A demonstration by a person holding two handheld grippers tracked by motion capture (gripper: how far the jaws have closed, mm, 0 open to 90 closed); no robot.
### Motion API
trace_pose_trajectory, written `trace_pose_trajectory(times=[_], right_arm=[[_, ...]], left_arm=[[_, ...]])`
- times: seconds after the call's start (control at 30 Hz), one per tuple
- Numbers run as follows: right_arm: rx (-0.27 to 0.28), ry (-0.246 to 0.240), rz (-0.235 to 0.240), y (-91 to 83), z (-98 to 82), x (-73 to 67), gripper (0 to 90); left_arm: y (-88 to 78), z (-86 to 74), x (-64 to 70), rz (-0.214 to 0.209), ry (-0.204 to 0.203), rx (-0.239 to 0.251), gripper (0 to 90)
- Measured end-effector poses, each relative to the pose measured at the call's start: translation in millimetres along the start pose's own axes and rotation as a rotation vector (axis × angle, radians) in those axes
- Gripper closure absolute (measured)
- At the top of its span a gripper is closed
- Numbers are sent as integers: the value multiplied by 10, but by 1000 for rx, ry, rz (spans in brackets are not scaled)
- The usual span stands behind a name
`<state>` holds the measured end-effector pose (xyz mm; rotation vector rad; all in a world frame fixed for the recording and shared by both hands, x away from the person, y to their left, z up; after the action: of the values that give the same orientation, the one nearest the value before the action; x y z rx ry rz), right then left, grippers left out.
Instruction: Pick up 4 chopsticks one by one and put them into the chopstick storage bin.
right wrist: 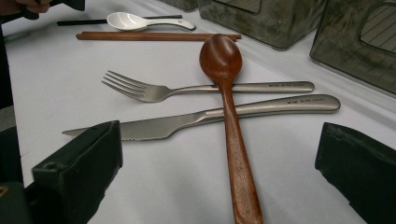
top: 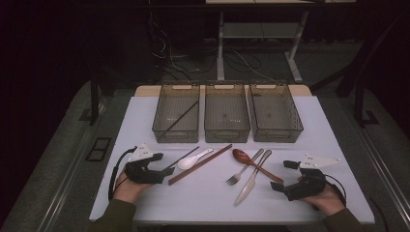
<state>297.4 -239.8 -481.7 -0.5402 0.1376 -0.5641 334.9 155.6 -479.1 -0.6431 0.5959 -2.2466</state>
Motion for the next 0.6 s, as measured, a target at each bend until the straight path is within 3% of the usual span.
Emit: trace_pose_trajectory(times=[0.4, 0.6], right_arm=[[-5, -3, -1, 3, -4, -4, 5], [-6, -3, -2, 6, -4, -5, 6]], left_arm=[[55, -47, -108, 13, -15, -46, 652], [79, -76, -111, 9, -20, -74, 730]])
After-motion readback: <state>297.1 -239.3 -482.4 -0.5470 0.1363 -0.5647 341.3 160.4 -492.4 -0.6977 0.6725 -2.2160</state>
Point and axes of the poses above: each handheld gripper's, and its own axes: y roughly forward along the jaws, z roughly out of its top, x roughly to its right, the point moved 8 cm from there along y, roughly forward along the jaws, and after that the axes turned 14 degrees about -y, right-handed, at the moved point
